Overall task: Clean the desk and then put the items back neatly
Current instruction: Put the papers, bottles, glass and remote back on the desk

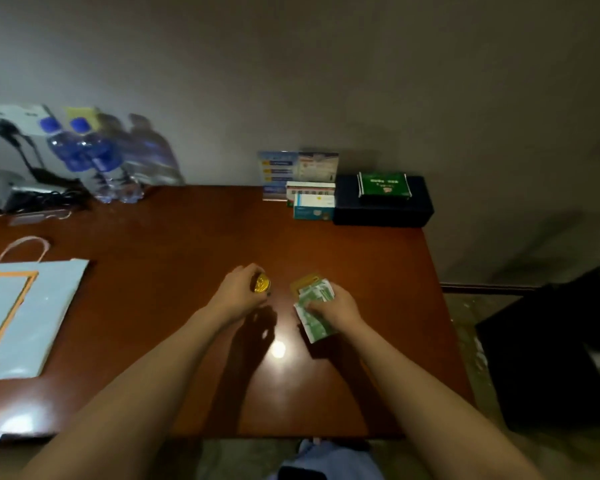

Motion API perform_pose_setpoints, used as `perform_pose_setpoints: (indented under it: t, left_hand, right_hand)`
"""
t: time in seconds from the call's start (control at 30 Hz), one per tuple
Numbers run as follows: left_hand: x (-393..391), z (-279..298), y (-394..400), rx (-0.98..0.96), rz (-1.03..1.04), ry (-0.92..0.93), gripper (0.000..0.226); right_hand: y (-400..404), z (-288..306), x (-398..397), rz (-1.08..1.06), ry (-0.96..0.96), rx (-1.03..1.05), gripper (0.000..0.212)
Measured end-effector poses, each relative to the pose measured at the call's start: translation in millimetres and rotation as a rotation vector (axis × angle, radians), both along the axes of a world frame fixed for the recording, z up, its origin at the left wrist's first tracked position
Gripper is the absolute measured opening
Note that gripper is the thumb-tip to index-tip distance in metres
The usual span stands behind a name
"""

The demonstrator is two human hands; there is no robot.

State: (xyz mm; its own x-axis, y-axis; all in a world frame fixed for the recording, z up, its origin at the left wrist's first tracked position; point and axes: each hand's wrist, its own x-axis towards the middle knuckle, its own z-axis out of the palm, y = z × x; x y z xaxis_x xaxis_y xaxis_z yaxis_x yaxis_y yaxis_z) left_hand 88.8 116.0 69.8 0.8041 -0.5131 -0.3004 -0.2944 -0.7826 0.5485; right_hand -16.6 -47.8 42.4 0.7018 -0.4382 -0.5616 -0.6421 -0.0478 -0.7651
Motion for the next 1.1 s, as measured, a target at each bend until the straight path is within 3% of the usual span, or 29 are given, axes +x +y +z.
perform_pose_setpoints:
  t: [0.23,0.57,0.83,1.1]
  left_hand:
    - [88,2,-47,-0.001,0.100,0.007,0.049]
    - [189,-40,-126,-0.053,0.096,0.104,0.044]
    - [217,-87,-159,-0.077,0.097,0.103,0.035]
    - [218,-108,-157,-0.164,0.156,0.025,0.040]
  right_hand:
    - [-31,-14,86,0.062,0.019,0.048,0.032]
    - [-71,-54,151,-0.150,0.074,0.139,0.023]
    - [-95,-78,171,-0.203,0.119,0.185,0.015]
    - [-97,-86,172,-0.145,0.148,0.125,0.027]
